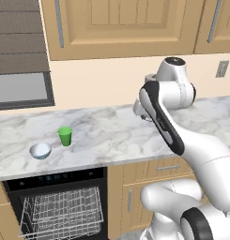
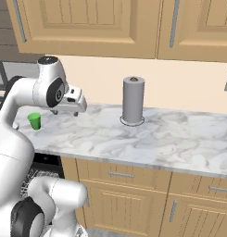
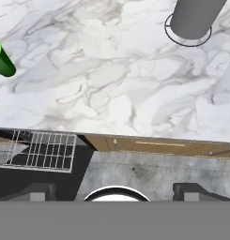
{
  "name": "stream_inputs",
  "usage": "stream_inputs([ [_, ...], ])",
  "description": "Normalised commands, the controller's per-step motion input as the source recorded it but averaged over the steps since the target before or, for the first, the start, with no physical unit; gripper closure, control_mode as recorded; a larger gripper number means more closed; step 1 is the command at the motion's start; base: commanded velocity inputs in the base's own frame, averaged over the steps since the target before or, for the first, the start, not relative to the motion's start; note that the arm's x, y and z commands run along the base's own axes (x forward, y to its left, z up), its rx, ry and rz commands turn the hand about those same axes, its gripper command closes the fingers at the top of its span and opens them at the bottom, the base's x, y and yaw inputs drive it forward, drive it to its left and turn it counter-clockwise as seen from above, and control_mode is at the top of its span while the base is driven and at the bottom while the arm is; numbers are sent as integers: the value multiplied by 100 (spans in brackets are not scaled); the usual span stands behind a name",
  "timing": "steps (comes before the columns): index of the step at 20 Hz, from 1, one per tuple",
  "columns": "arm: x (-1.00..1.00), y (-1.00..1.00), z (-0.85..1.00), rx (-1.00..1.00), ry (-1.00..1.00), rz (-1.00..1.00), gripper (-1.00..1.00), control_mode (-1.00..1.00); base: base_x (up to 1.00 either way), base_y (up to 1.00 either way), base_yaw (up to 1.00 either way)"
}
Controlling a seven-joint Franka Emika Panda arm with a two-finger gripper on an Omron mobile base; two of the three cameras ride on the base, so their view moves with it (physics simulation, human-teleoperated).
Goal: Pick up the cup and bowl from the counter, place them in the dishwasher, and close the dishwasher door.
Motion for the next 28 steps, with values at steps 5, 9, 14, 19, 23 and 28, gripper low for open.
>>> stream_inputs([
  [5, 0, 19, -13, 3, 0, 0, -100, -100, 0, 0, 0],
  [9, 0, 25, -13, 3, 0, 0, -100, -100, 0, 0, 0],
  [14, 0, 31, -17, 2, 0, 0, -100, -100, 0, 0, 0],
  [19, 0, 32, -19, 1, 0, 0, -100, -100, 0, 0, 0],
  [23, 5, 29, -20, 2, 0, 0, -100, -100, 0, 0, 0],
  [28, 6, 29, -20, 2, 0, 0, -100, -100, 0, 0, 0],
])
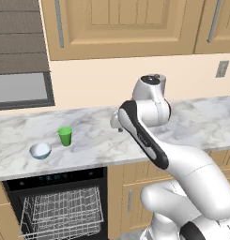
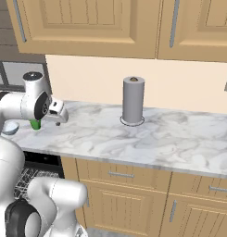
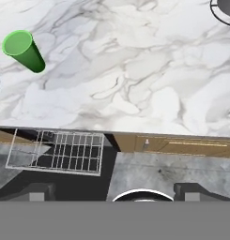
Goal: Pick up the cup and bowl from the counter, place them in the dishwasher, and close the dishwasher door.
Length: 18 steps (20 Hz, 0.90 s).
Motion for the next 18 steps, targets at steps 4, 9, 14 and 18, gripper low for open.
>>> stream_inputs([
  [4, 8, 30, -15, 3, 0, 0, -100, -100, 0, 0, 0],
  [9, 11, 33, -13, 3, 0, 0, -100, -100, 0, 0, 0],
  [14, 12, 36, -9, 4, 0, 0, -100, -100, 0, 0, 0],
  [18, 15, 34, -4, 4, 0, 0, -100, -100, 0, 0, 0],
])
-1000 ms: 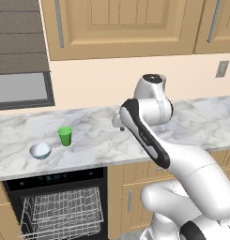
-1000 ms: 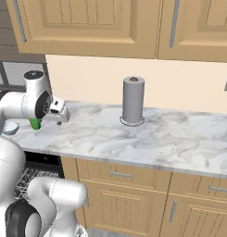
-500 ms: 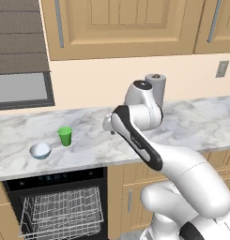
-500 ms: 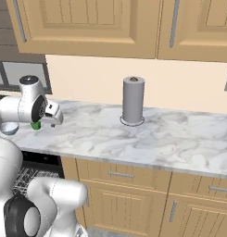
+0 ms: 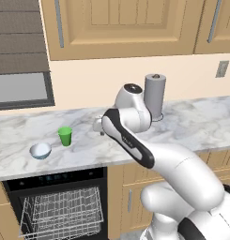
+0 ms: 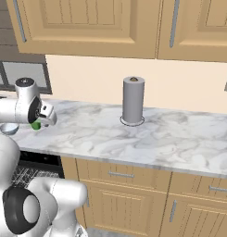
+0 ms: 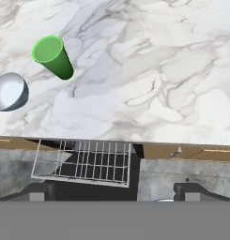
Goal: Pick up the cup and bowl from the counter, place them in the dishwasher, and close the dishwasher door.
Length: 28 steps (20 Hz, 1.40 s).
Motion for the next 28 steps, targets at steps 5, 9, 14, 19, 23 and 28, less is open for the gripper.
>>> stream_inputs([
  [5, 14, 32, -1, 3, 0, 0, -100, -100, 0, 0, 0],
  [9, 16, 31, -2, 2, 0, 0, -100, -100, 0, 0, 0],
  [14, 21, 30, -10, 0, 0, 0, -100, -100, 0, 0, 0],
  [19, 21, 27, -11, 0, 0, 0, -100, -100, 0, 0, 0],
  [23, 26, 20, -6, 0, 0, 0, -100, -100, 0, 0, 0],
  [28, 37, 13, -6, 0, 0, 0, -100, -100, 0, 0, 0],
])
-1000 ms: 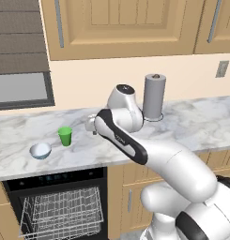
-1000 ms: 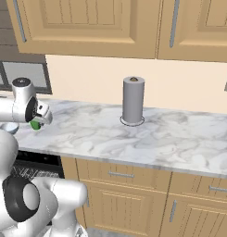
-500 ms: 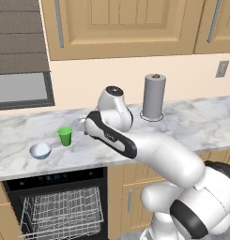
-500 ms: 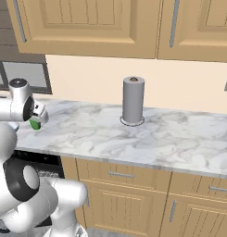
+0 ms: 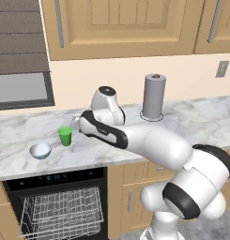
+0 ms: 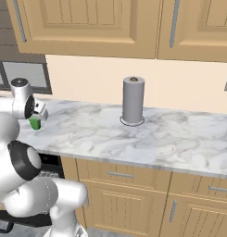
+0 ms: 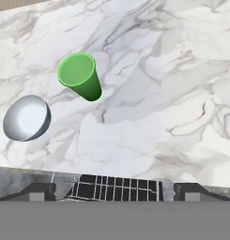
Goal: Pick up the cup and bowl from the counter, place them in the dishwasher, and close the dishwasher door.
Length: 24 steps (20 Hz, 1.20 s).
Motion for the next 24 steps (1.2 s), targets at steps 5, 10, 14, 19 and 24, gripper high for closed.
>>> stream_inputs([
  [5, 33, 15, -12, 0, 0, 0, -100, -100, 0, 0, 0],
  [10, 31, 19, -18, 0, 0, 0, -100, -100, 0, 0, 0],
  [14, 28, 18, -24, 0, 0, 0, -100, -100, 0, 0, 0],
  [19, 27, 16, -26, 0, 0, 0, -100, -100, 0, 0, 0],
  [24, 29, 13, -19, 0, 0, 0, -100, -100, 0, 0, 0],
])
